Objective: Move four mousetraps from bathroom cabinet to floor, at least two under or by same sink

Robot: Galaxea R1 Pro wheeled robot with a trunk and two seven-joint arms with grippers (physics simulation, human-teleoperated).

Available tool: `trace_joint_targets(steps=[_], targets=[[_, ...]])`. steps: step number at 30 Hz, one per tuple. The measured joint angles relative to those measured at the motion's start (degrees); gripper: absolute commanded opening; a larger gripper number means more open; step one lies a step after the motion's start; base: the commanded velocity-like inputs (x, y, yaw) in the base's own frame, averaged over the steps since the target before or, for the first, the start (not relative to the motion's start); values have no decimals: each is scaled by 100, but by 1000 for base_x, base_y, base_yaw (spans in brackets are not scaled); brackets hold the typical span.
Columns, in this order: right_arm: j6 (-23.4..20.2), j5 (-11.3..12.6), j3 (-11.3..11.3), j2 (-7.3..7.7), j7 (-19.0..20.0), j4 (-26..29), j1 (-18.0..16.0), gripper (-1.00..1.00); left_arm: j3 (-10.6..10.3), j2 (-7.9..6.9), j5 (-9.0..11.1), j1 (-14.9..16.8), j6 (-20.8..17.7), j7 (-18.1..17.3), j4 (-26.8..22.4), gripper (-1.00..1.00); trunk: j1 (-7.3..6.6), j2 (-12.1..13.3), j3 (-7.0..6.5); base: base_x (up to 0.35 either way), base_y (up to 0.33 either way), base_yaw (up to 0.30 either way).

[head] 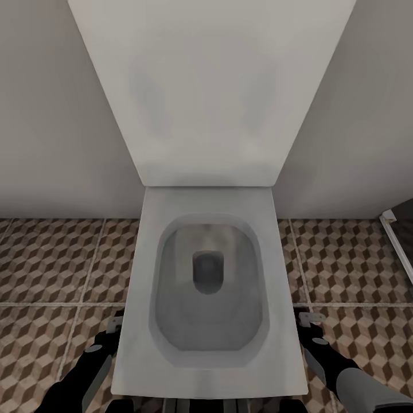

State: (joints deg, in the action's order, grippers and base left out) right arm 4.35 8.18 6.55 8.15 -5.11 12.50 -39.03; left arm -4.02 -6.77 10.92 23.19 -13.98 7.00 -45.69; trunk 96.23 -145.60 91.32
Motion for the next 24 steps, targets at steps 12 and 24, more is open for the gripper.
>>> trace_joint_targets(steps=[12, 24], targets=[[-6, 79, 8, 0, 31, -52, 3, 100, 0, 1, 0, 0, 0, 2, 0, -100, 1, 1, 1, 0, 0, 0], [2, 73, 7, 0, 31, -52, 3, 100, -1, 0, 0, 0, 0, -3, -8, -100, 1, 1, 1, 0, 0, 0]])
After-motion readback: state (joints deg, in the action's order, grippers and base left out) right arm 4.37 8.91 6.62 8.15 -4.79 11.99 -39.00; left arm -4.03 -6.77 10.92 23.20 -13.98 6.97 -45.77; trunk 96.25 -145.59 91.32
